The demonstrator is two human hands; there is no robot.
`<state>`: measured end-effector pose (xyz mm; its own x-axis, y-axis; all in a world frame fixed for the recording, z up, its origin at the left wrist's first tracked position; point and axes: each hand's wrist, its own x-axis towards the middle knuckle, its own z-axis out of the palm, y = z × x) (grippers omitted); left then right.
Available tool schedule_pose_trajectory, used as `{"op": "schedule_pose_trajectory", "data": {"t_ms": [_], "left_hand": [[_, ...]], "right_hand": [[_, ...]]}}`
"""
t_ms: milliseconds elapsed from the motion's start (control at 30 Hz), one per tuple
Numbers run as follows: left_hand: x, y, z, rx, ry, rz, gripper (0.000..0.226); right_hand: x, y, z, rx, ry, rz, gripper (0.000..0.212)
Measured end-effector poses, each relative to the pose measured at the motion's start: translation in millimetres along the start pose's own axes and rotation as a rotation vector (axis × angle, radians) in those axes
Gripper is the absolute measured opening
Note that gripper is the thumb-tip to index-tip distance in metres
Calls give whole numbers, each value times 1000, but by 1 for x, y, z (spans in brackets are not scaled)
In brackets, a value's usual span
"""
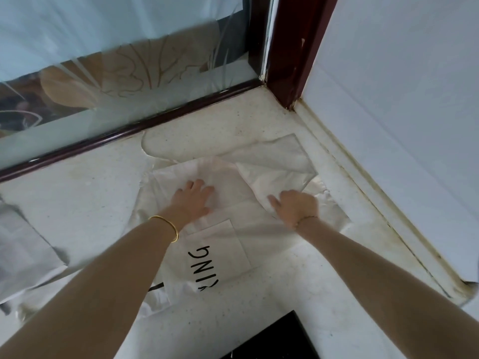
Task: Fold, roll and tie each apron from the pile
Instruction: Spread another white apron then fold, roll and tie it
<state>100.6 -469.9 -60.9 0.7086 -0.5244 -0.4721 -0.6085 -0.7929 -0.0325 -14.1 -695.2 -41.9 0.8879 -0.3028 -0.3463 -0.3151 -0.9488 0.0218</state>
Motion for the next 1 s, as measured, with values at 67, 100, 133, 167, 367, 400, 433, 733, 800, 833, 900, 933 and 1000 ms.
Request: {"op": "schedule_pose_trajectory", "data": {"t_ms": [67,100,133,167,367,400,433,733,800,833,900,933,1000], "left_hand": [[8,6,-2,-43,6,43,58],[14,9,-3,-60,7,72,61],[19,12,-4,-69,10,93,66],[24,15,-7,-71,13,100,69],[35,8,-13,-16,-64,40,73],[36,5,-11,-1,-56,78,79],[37,2,-9,5,-54,118,83],[31,-43,1,-314,358,-269,54],[31,-58,1,-385,348,-469,57],[32,-66,0,-392,312,-521,57],[31,-80,-2,-357,261,-551,52],[31,-86,-4,-339,260,-543,46],[32,-94,-5,-395,282,-530,34]], "right_hand": [[-5,-32,2,157,-58,-191,42],[-6,-47,4,225,-84,-309,34],[-9,-59,8,277,-121,-404,27],[-6,-68,14,320,-159,-457,22],[48,-40,-3,148,210,102,74],[58,-37,-12,108,282,149,78],[66,-38,-18,72,322,137,77],[93,-96,-17,67,105,-323,51],[95,-113,-4,54,61,-392,56],[98,-119,0,43,50,-405,60],[105,-129,1,8,38,-444,67],[109,-136,-1,-5,36,-471,69],[113,-149,-5,-5,26,-523,72]]}}
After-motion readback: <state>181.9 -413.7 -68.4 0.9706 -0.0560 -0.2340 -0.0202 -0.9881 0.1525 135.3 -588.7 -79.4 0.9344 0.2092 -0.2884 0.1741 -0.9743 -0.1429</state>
